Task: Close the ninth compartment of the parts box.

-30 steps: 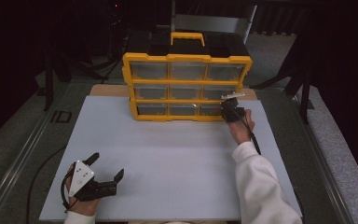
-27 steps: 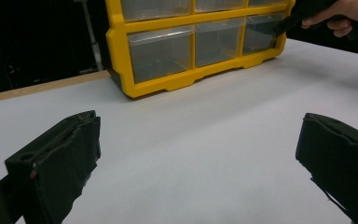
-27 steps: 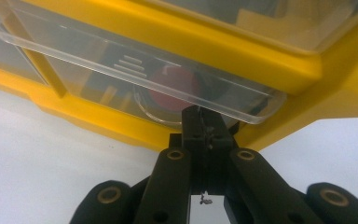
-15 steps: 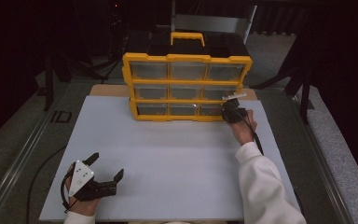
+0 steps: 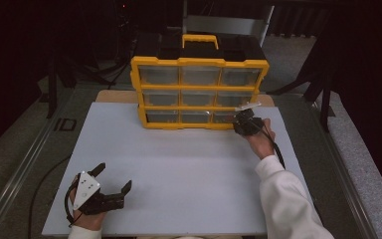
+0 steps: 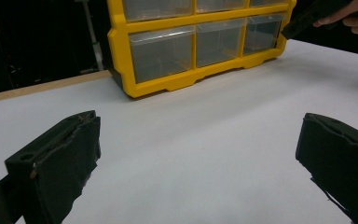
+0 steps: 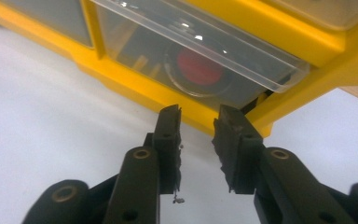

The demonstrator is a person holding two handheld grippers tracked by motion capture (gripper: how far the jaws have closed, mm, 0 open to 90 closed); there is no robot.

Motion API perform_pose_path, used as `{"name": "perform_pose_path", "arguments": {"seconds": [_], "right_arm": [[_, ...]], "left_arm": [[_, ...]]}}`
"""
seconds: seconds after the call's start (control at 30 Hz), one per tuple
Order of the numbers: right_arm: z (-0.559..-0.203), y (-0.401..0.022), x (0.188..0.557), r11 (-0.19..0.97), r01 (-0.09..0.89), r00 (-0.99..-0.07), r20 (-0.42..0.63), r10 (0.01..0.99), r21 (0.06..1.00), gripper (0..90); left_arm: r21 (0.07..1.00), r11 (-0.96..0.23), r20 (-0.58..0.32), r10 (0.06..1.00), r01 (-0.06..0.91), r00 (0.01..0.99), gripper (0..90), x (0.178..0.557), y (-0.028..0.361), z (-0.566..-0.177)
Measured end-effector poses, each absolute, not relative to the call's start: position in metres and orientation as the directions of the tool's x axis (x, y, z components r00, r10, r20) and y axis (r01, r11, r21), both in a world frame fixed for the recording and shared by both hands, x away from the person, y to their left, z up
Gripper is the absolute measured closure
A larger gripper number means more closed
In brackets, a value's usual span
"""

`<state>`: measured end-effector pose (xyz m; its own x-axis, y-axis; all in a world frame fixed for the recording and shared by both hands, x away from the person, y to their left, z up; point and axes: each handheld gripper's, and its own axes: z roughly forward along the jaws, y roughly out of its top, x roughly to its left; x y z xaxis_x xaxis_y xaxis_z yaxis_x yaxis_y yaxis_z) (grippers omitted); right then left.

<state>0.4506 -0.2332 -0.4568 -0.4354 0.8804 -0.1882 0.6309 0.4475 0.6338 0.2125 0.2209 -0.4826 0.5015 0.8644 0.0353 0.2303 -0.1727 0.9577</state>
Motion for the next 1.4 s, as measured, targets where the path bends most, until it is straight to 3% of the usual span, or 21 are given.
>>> {"name": "perform_pose_path", "arguments": {"seconds": [0.3, 0.43, 0.53, 0.77, 1.1, 1.4], "right_arm": [[-0.44, -0.231, 0.435, 0.449, 0.6, -0.469, -0.164, 0.868, 0.662, 59.0], [-0.437, -0.232, 0.427, 0.428, 0.599, -0.468, -0.138, 0.873, 0.677, 51.2], [-0.435, -0.232, 0.416, 0.431, 0.594, -0.471, -0.141, 0.871, 0.68, 40.0], [-0.428, -0.228, 0.391, 0.426, 0.554, -0.491, -0.133, 0.861, 0.715, 27.5], [-0.421, -0.223, 0.353, 0.457, 0.473, -0.587, -0.118, 0.801, 0.753, 18.3], [-0.426, -0.234, 0.321, 0.41, 0.447, -0.576, -0.095, 0.812, 0.795, 16.2]], "left_arm": [[0.956, -0.175, 0.033, 0.862, 0.235, 0.506, 0.0, 0.212, 0.221, -0.483], [0.957, -0.173, 0.033, 0.862, 0.233, 0.505, 0.0, 0.212, 0.221, -0.482], [0.956, -0.174, 0.032, 0.862, 0.235, 0.506, 0.0, 0.212, 0.221, -0.482], [0.955, -0.172, 0.029, 0.862, 0.24, 0.506, 0.0, 0.213, 0.22, -0.483], [0.957, -0.157, 0.014, 0.865, 0.245, 0.502, 0.0, 0.213, 0.223, -0.483], [0.957, -0.15, 0.005, 0.865, 0.25, 0.501, 0.0, 0.214, 0.225, -0.483]]}}
